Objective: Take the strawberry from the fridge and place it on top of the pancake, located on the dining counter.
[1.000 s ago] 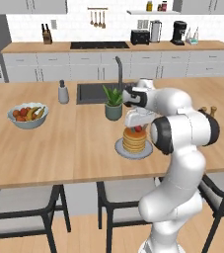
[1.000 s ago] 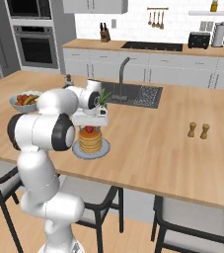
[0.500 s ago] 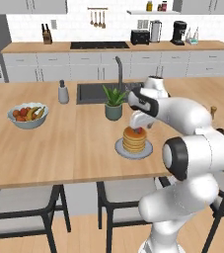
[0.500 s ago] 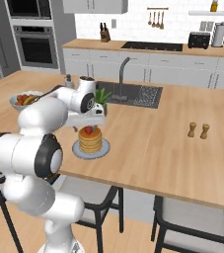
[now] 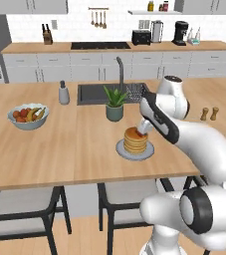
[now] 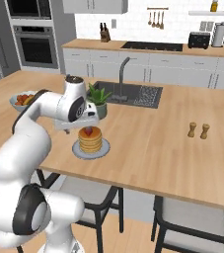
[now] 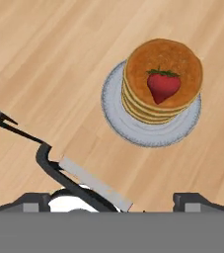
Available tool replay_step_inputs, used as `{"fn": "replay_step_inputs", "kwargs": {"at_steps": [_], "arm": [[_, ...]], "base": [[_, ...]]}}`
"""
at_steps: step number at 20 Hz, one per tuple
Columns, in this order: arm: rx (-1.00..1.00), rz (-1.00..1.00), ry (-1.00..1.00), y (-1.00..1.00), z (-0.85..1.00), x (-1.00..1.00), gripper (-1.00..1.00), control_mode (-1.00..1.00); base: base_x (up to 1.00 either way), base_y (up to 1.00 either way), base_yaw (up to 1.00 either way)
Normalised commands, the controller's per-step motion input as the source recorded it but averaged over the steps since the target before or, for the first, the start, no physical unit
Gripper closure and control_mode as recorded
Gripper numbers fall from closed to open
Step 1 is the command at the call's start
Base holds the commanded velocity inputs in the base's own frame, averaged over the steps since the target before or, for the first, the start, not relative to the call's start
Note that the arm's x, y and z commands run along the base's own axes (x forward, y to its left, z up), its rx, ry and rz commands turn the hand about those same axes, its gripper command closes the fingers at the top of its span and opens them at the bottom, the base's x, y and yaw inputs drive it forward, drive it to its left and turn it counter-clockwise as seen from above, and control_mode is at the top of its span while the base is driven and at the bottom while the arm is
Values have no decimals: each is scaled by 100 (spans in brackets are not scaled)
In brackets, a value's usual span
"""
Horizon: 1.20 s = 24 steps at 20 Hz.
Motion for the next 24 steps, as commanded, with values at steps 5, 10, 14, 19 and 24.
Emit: {"fn": "replay_step_inputs", "kwargs": {"at_steps": [5,10,14,19,24], "arm": [[0,0,-10,0,24,-63,-100,-100],[0,0,-2,0,19,-36,-100,-100],[0,-1,0,5,54,0,-100,-100],[0,-1,0,3,31,0,-100,-100],[0,0,0,0,2,-1,-100,-100]], "base": [[0,0,0],[0,0,0],[0,0,0],[0,0,0],[0,0,0]]}}
